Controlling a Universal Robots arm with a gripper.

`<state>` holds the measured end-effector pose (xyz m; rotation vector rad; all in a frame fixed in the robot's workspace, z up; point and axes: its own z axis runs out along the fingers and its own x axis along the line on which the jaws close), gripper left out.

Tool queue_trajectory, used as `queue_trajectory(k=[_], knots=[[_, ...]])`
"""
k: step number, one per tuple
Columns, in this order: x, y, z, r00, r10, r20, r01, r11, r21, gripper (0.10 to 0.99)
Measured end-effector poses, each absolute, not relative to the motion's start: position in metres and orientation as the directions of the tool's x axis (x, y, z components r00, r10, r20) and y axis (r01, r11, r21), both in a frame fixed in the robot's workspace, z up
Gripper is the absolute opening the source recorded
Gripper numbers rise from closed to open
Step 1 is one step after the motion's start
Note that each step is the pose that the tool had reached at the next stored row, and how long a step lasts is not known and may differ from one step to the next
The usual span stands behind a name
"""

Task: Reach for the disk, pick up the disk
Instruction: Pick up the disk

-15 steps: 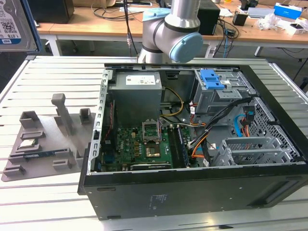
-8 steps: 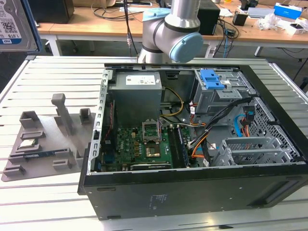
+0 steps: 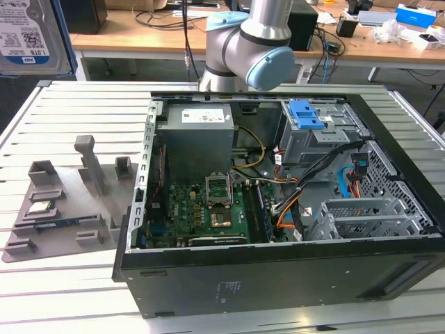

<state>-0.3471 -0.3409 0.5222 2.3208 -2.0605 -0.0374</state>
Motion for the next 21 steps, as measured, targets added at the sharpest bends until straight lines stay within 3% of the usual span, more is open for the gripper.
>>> queue_trajectory(k=[21], knots=[[-0.280,-0.341,0.522,0.119,-0.993,0.007,-0.992,-0.118,0.044,0.373]])
